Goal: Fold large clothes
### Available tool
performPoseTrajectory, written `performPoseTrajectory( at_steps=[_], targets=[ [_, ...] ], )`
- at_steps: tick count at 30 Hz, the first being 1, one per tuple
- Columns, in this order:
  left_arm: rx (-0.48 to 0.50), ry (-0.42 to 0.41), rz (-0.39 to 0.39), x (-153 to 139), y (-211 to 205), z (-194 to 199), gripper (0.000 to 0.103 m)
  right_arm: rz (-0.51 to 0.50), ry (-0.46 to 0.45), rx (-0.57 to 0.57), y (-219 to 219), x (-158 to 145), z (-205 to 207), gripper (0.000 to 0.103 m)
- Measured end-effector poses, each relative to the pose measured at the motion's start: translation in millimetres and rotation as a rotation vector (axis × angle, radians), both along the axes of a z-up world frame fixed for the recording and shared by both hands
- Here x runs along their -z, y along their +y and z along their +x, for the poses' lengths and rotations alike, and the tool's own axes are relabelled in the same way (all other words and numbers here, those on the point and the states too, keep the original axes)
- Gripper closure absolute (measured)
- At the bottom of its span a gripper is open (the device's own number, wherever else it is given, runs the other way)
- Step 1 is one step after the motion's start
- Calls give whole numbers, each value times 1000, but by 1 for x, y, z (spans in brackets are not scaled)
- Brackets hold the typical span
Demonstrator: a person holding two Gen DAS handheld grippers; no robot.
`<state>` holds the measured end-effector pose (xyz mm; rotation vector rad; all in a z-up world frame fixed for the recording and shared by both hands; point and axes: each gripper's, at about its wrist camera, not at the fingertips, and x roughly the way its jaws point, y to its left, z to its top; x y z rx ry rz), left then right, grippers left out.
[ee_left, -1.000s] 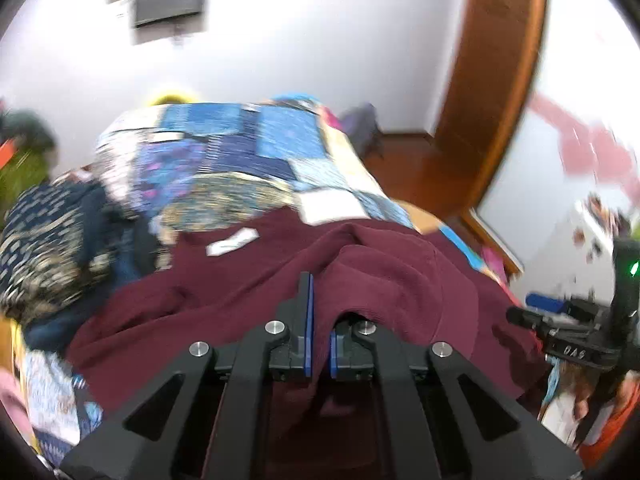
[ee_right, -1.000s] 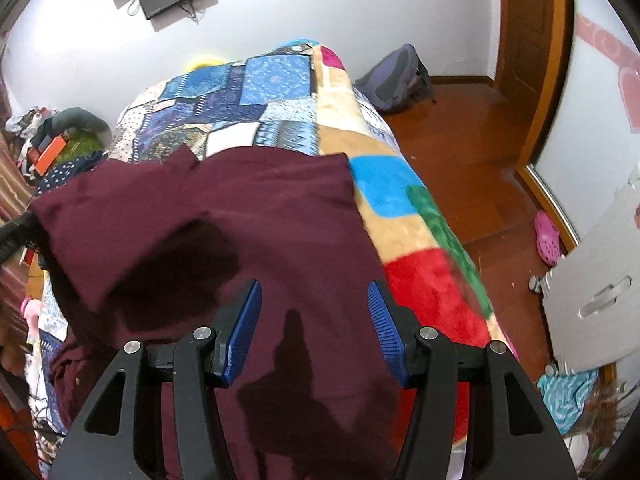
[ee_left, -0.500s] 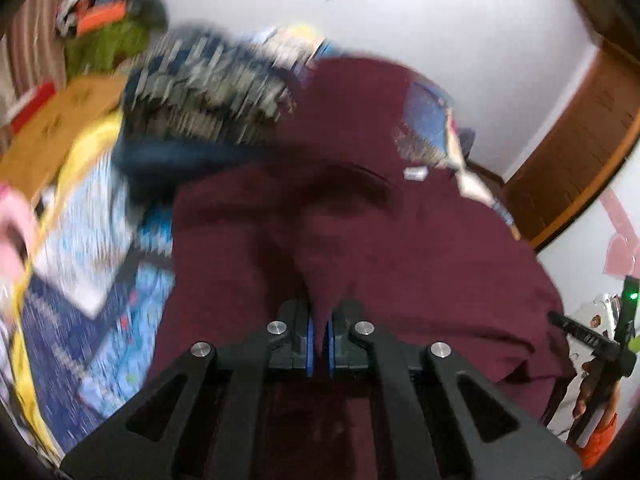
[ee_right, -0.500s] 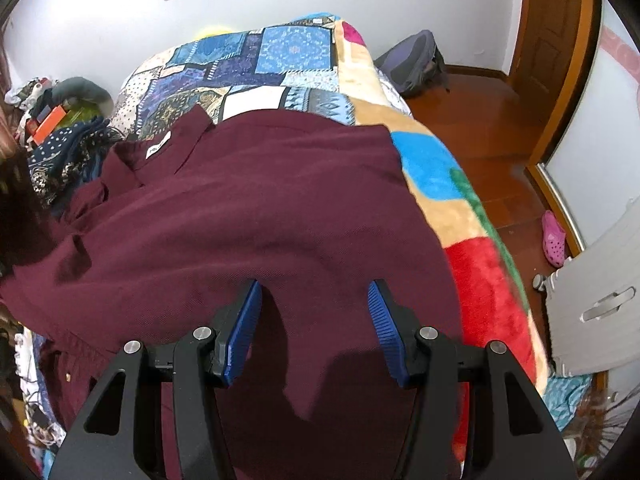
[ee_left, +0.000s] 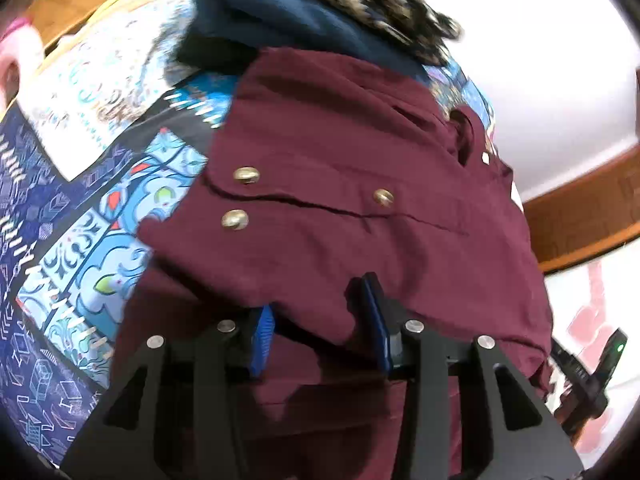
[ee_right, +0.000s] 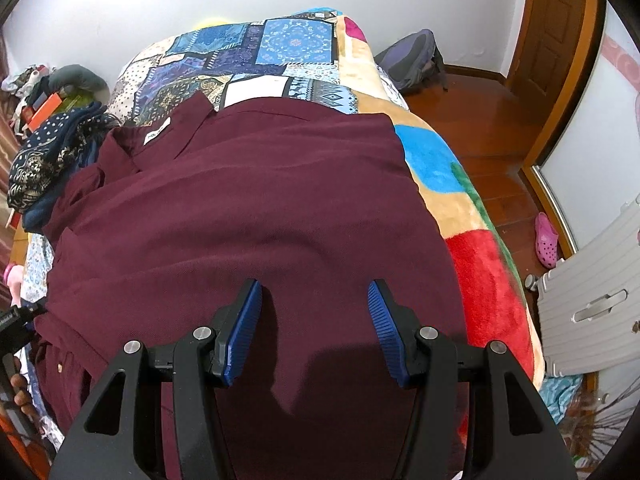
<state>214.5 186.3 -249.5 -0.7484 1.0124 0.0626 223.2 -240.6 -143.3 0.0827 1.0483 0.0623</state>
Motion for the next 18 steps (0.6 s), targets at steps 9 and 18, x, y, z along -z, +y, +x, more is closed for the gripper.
performPoseTrajectory(
  at_steps=[9,18],
  targets=[
    [-132,9,-63,22,31,-6,61,-1,-3,6,2,2,-1,51],
    [-100,-105,161,-28,23,3,89,4,-3,0,4,-10,0,51]
  ],
)
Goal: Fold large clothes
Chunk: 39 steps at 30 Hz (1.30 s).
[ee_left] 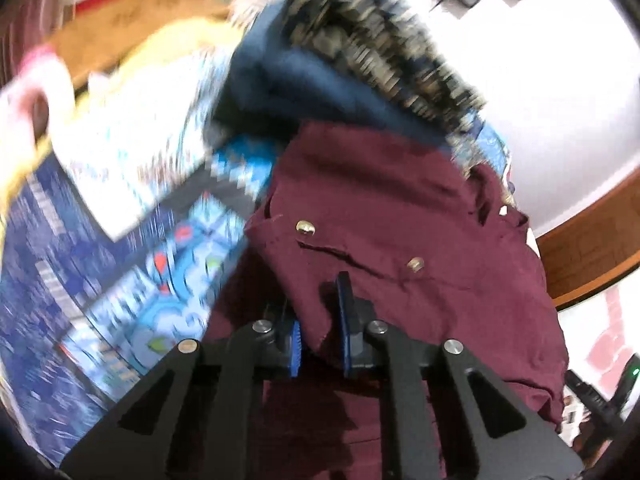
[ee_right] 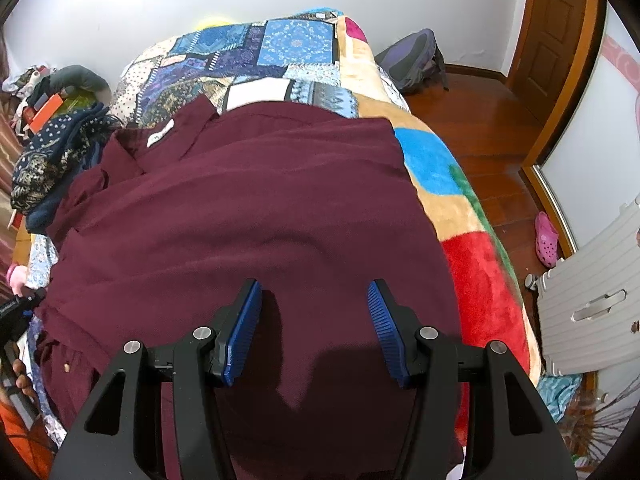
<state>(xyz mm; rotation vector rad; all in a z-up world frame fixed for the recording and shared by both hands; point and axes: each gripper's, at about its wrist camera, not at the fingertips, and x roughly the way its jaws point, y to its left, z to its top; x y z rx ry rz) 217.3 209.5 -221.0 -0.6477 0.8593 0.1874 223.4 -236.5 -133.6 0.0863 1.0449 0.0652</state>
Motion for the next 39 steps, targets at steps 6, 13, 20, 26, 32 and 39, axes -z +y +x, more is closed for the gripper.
performPoseTrajectory(
  at_steps=[6,13,20,26,32,39],
  targets=[
    [0,-59,70,-24,3,-4,89,-13,-25,-15,7,-3,-3,51],
    [24,156,136,37,-4,3,71,-35,4,-30,11,14,-9,51],
    [17,228,275,41,6,-18,49,-48,8,-47,5,9,-10,47],
    [-26,230,217,28,34,-41,47,-86,-40,-25,-6,-4,-19,47],
    [1,242,224,12,39,-59,47,-68,-74,11,-26,-19,-36,47],
    [67,216,202,-2,23,-85,38,-43,-60,67,-44,-16,-56,47]
  ],
)
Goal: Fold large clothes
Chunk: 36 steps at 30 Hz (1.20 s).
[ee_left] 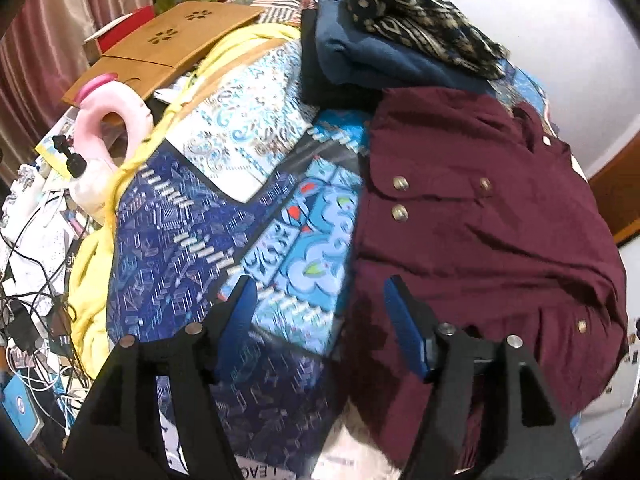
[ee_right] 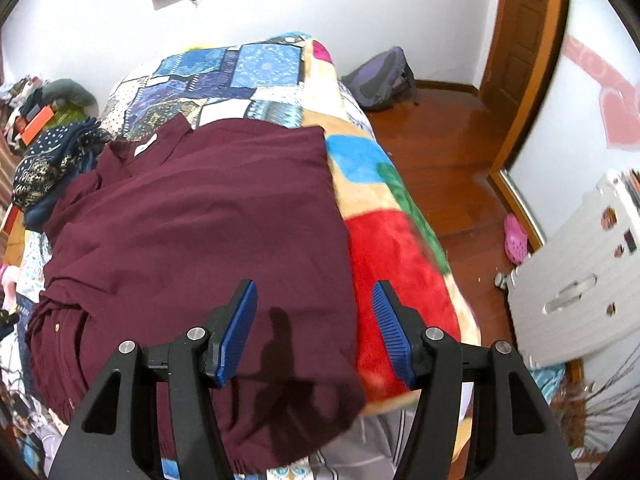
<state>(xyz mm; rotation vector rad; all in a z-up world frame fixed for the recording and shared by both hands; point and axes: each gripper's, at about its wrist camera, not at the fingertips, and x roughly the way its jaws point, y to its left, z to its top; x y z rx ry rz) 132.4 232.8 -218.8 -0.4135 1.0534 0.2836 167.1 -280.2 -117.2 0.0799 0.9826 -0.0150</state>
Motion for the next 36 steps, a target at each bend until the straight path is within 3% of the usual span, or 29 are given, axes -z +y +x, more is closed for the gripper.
performPoseTrajectory(
  at_steps=[8,11,15,20,22,24,25,27,28,36],
  targets=[
    [-12,61,-121,39,-15,-22,37,93,71,16,-10,28,-22,47],
    [-12,72,-216,55,-23,-26,37,132,105,35,-17,40,-27,47],
    [12,64,-322,64,-37,-25,37,182,163,55,-25,56,-31,47],
    [30,47,-376,62,-50,-21,37,295,166,57,-26,69,-37,47],
    [48,37,-354,56,-56,-19,45,329,126,52,-25,65,-40,47],
    [72,17,-332,48,-61,-19,56,372,79,64,-24,59,-42,65],
    [81,4,-324,44,-61,-19,68,385,61,72,-24,57,-42,69],
    [109,-29,-304,32,-65,-18,87,401,48,72,-23,53,-40,92],
    [117,-41,-300,28,-66,-18,94,408,43,66,-22,52,-39,94],
    [130,-191,-335,-26,-61,5,97,407,-78,19,-7,15,-25,96]
  ],
)
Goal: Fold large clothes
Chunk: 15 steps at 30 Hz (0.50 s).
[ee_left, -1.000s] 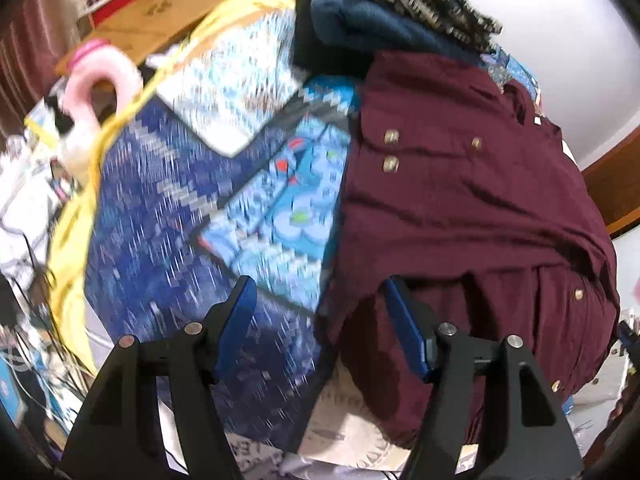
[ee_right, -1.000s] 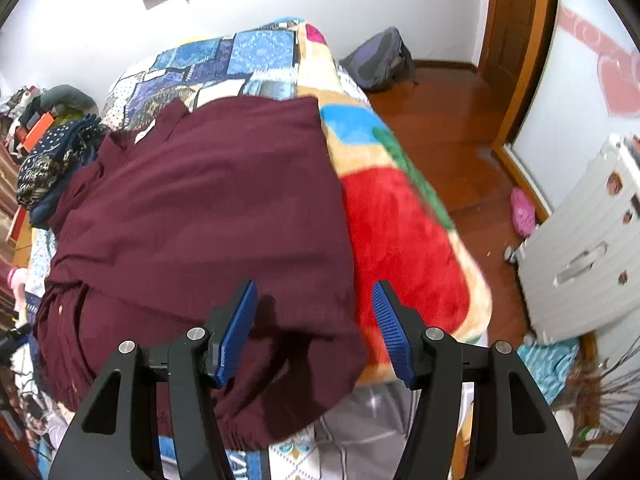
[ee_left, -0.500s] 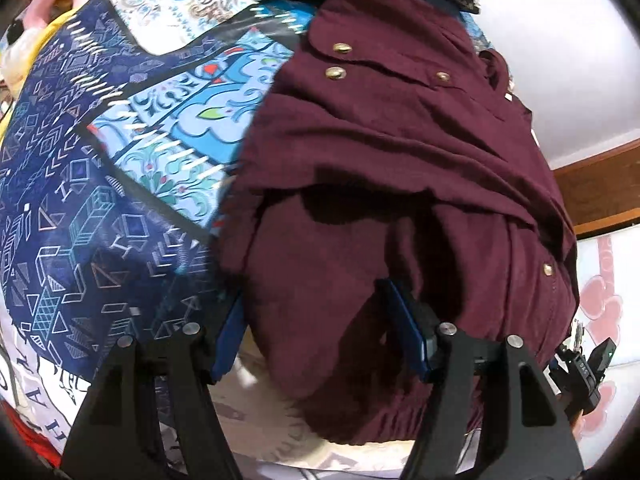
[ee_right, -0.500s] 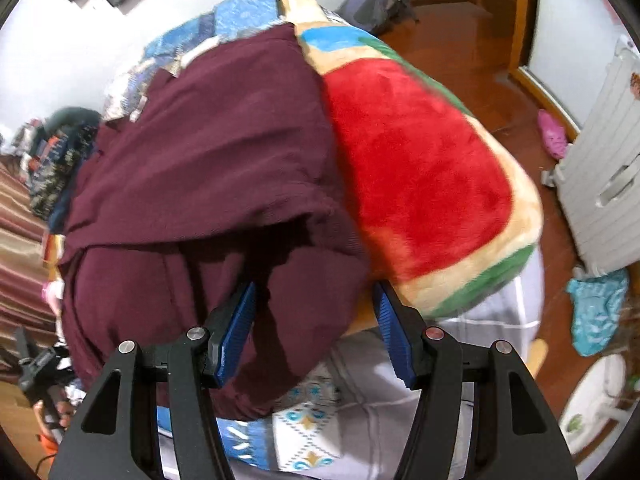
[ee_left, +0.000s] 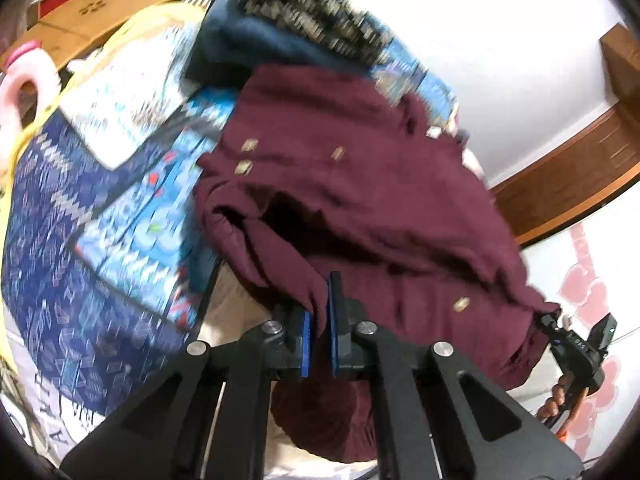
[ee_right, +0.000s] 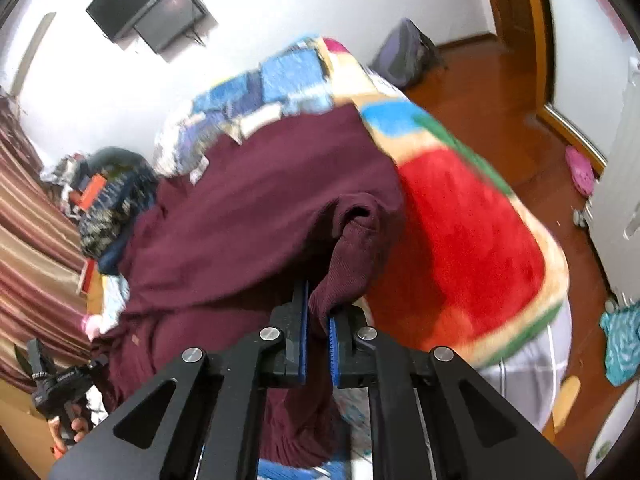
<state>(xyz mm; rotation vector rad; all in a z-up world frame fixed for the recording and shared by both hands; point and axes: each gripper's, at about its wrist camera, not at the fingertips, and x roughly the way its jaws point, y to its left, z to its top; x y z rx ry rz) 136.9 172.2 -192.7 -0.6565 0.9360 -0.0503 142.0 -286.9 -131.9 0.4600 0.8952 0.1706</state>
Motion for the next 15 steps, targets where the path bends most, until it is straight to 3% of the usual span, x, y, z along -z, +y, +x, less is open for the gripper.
performPoseTrajectory(
  at_steps=[10,15],
  targets=[
    [-60,-197,-28,-63,33,68,98,-43,-163,-52,19,-54,80,97],
    [-88,-227,7,-67,47,123,99,-56,-167,-27,15,-52,137,98]
  ],
)
